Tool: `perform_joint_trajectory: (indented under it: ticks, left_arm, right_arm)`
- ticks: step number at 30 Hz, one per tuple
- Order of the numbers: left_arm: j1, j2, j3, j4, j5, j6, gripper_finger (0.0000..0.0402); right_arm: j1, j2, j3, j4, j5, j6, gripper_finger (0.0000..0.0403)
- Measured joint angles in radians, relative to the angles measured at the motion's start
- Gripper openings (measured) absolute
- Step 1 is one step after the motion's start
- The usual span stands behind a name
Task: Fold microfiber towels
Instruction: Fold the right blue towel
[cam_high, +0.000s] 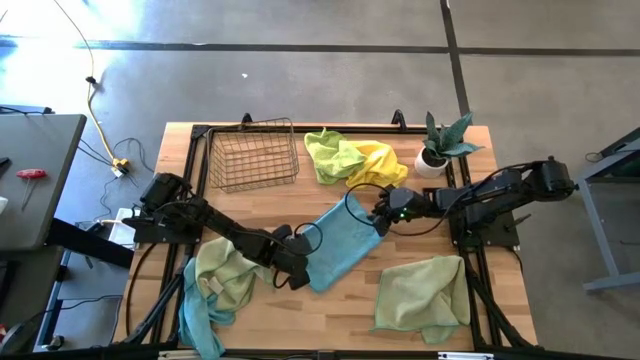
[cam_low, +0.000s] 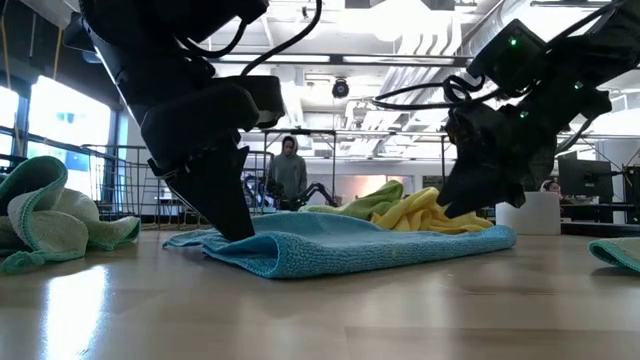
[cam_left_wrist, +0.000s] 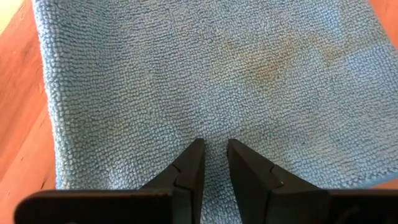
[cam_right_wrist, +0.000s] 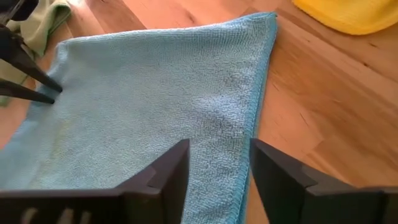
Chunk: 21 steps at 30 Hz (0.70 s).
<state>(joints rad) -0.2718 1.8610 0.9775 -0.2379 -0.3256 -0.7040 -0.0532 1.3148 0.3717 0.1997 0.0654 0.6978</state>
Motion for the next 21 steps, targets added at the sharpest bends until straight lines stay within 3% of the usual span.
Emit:
perform_joint_trajectory:
  ticks: [8,21]
  left_arm:
    - [-0.002,0.000,0.000,0.002,0.000,0.000,0.0062]
    - [-0.002,0.000,0.000,0.003,0.000,0.000,0.0062]
  right_arm:
    - [0.000,0.002,0.000,0.000,-0.006,0.090,0.0243]
    - [-0.001,0.151,0.002,0.087,0.013,0.126,0.0248]
